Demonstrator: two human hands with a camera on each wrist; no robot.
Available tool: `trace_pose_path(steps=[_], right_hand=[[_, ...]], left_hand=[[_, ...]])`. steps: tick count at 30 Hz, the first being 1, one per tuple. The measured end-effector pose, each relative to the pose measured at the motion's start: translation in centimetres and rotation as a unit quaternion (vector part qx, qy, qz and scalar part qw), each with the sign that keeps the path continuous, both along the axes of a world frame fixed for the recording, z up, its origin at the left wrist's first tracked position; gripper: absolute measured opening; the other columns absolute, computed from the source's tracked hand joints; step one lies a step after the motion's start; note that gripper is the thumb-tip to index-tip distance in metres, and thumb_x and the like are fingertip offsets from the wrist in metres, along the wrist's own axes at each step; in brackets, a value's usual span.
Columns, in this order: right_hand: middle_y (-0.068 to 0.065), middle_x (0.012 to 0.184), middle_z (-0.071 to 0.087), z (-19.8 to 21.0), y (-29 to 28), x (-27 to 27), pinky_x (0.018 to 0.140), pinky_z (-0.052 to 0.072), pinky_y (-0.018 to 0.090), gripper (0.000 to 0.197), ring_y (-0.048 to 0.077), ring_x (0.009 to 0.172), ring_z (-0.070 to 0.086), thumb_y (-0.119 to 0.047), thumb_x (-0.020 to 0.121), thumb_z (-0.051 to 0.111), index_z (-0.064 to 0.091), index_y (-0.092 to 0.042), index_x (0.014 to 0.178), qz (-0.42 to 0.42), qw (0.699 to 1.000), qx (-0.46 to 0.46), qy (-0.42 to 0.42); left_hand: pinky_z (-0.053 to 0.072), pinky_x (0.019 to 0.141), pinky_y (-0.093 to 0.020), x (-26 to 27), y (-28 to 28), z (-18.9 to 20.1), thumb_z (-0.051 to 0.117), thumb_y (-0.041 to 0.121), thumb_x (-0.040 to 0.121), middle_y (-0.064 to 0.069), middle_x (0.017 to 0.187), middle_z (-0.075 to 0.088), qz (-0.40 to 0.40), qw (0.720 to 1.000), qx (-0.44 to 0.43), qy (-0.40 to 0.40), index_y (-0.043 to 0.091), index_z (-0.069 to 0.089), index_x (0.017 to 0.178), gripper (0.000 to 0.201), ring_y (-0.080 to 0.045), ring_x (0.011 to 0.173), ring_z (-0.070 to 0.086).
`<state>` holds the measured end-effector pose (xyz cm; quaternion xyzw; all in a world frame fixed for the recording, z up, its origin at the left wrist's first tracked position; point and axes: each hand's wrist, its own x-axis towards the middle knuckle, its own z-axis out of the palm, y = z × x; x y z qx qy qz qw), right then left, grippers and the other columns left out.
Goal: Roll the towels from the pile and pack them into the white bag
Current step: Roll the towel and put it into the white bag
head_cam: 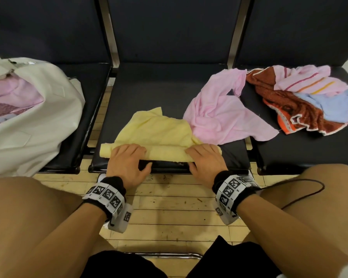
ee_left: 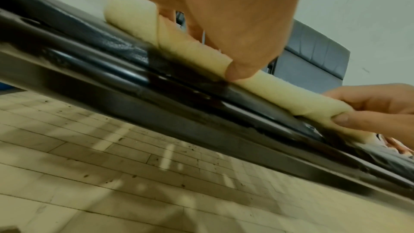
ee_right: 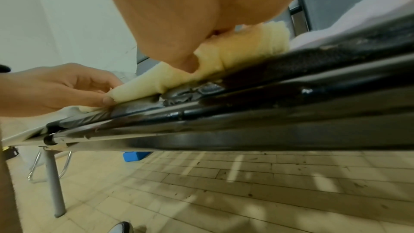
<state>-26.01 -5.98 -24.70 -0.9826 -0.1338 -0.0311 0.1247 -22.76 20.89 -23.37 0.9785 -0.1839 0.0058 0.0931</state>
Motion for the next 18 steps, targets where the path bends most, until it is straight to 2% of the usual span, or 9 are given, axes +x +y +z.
trace_pose_path(steps=[2, 5, 7, 9, 12, 13, 16, 18], right_hand=[[0.000, 0.102, 0.070, -0.2, -0.4, 0.4, 0.092, 0.036, 0.037, 0.040, 0.026, 0.091, 0.063, -0.011, 0.070, 0.071, 0.069, -0.016, 0.109, -0.004, 1.000, -0.013, -0.008], [-0.001, 0.096, 0.070, 0.4, -0.5, 0.8, 0.088, 0.030, 0.034, 0.039, 0.024, 0.086, 0.062, -0.020, 0.076, 0.047, 0.070, -0.017, 0.108, -0.016, 1.000, -0.016, -0.001], [0.001, 0.094, 0.070, 0.9, -0.5, 0.8, 0.085, 0.031, 0.037, 0.049, 0.026, 0.084, 0.060, -0.027, 0.079, 0.032, 0.068, -0.017, 0.111, -0.012, 1.000, -0.015, 0.018], [0.000, 0.096, 0.069, 1.7, -0.7, 1.0, 0.086, 0.034, 0.038, 0.055, 0.025, 0.085, 0.058, -0.030, 0.081, 0.024, 0.065, -0.019, 0.116, -0.016, 0.998, -0.020, 0.062], [-0.001, 0.093, 0.067, 2.0, -1.0, 1.2, 0.085, 0.037, 0.037, 0.052, 0.023, 0.084, 0.058, -0.030, 0.081, 0.026, 0.060, -0.018, 0.117, -0.038, 0.995, -0.022, 0.095], [0.000, 0.092, 0.067, 1.9, -1.2, 1.3, 0.084, 0.038, 0.038, 0.051, 0.024, 0.083, 0.058, -0.030, 0.080, 0.028, 0.060, -0.017, 0.117, -0.051, 0.994, -0.016, 0.090], [0.002, 0.091, 0.065, 1.4, -1.5, 1.2, 0.082, 0.044, 0.040, 0.043, 0.027, 0.084, 0.057, -0.021, 0.074, 0.043, 0.063, -0.014, 0.111, -0.070, 0.998, -0.001, 0.007], [0.002, 0.092, 0.065, 0.9, -1.7, 1.1, 0.083, 0.043, 0.039, 0.039, 0.028, 0.085, 0.057, -0.011, 0.066, 0.051, 0.068, -0.013, 0.101, -0.047, 0.997, 0.013, -0.067]], left_hand=[[0.036, 0.105, -0.045, 0.3, 0.4, -0.3, 0.051, 0.044, 0.083, 0.003, 0.115, 0.065, 0.007, 1.000, 0.003, 0.009, 0.022, 0.064, 0.115, 0.041, -0.024, 0.110, 0.056], [0.024, 0.116, -0.046, 0.8, 1.1, -0.5, 0.052, 0.032, 0.091, 0.003, 0.120, 0.064, 0.031, 0.999, -0.001, 0.009, 0.023, 0.063, 0.120, 0.032, -0.023, 0.118, 0.053], [0.024, 0.114, -0.045, 0.9, 1.1, -0.4, 0.046, 0.033, 0.093, 0.002, 0.116, 0.066, 0.040, 0.999, 0.000, 0.005, 0.022, 0.063, 0.119, 0.032, -0.023, 0.115, 0.055], [0.031, 0.104, -0.043, 0.9, 0.7, 0.1, 0.030, 0.039, 0.091, 0.001, 0.106, 0.068, 0.040, 0.999, 0.013, -0.005, 0.021, 0.062, 0.115, 0.044, -0.024, 0.103, 0.059], [0.035, 0.084, -0.038, 0.6, 0.4, 0.7, 0.024, 0.043, 0.086, 0.000, 0.092, 0.068, 0.041, 0.999, 0.013, 0.022, 0.018, 0.058, 0.111, 0.049, -0.025, 0.077, 0.056], [0.035, 0.080, -0.038, 0.6, 0.4, 0.7, 0.025, 0.044, 0.086, -0.001, 0.091, 0.067, 0.041, 0.999, 0.013, 0.032, 0.018, 0.057, 0.111, 0.049, -0.025, 0.075, 0.054], [0.034, 0.086, -0.042, 0.9, 1.0, 0.3, 0.024, 0.050, 0.087, 0.001, 0.095, 0.063, 0.047, 0.998, 0.045, 0.026, 0.020, 0.059, 0.107, 0.050, -0.023, 0.085, 0.056], [0.028, 0.095, -0.046, 1.2, 1.4, -0.3, 0.034, 0.048, 0.092, 0.001, 0.104, 0.059, 0.069, 0.997, 0.047, -0.004, 0.024, 0.060, 0.109, 0.040, -0.023, 0.097, 0.053]])
